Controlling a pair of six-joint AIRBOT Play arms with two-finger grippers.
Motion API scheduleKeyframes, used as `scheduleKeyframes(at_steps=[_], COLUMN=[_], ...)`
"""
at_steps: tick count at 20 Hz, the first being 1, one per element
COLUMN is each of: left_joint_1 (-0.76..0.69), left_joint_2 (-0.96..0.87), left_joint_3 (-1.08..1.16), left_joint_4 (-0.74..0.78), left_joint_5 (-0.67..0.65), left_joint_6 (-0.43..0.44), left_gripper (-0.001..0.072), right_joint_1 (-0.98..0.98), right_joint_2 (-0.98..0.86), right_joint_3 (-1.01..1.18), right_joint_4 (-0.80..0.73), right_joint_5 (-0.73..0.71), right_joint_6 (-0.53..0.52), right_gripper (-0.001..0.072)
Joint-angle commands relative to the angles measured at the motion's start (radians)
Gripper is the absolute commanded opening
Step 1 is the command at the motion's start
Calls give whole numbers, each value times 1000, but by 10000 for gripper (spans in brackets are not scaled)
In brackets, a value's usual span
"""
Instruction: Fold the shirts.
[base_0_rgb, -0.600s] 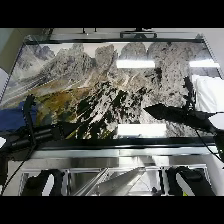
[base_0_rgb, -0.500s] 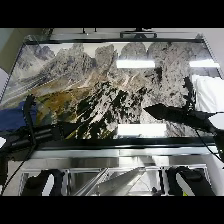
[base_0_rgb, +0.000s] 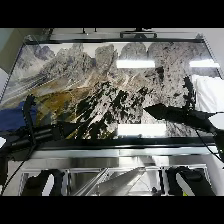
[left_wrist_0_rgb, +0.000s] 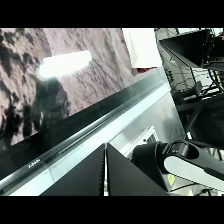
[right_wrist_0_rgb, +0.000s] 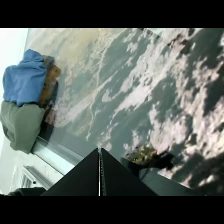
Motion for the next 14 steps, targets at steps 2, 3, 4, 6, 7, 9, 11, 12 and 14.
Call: scheduleKeyframes(at_steps=[2, 3, 4, 6, 7, 9, 11, 12, 14], left_joint_1=[-1, -1, 0, 2, 8, 47, 137, 205, 372], left_joint_2=[1, 1, 1, 1, 1, 1, 1, 1, 1], left_joint_3=[0, 0, 0, 0, 0, 0, 31, 72, 181], left_joint_4=[-10, -10, -10, -3, 5, 10, 168, 323, 658], left_joint_5=[65, 116, 156, 258, 323, 403, 472, 478, 492], left_joint_6=[0, -4, -3, -3, -2, -2, -2, -2, -3], left_gripper=[17, 17, 18, 17, 17, 16, 16, 16, 16], right_joint_1=[1, 1, 1, 1, 1, 1, 1, 1, 1], right_joint_2=[-1, -2, -6, -17, -26, -50, -73, -81, -93], right_joint_3=[0, 0, -1, -1, -1, -1, -1, -1, -1], right_joint_4=[16, 38, 68, 106, 113, 113, 113, 113, 113], right_joint_5=[-11, -28, -26, -29, -29, -18, -18, -18, -19], right_joint_6=[0, 1, 1, 1, 1, 1, 0, 0, -12], right_gripper=[26, 26, 27, 27, 27, 28, 35, 35, 194])
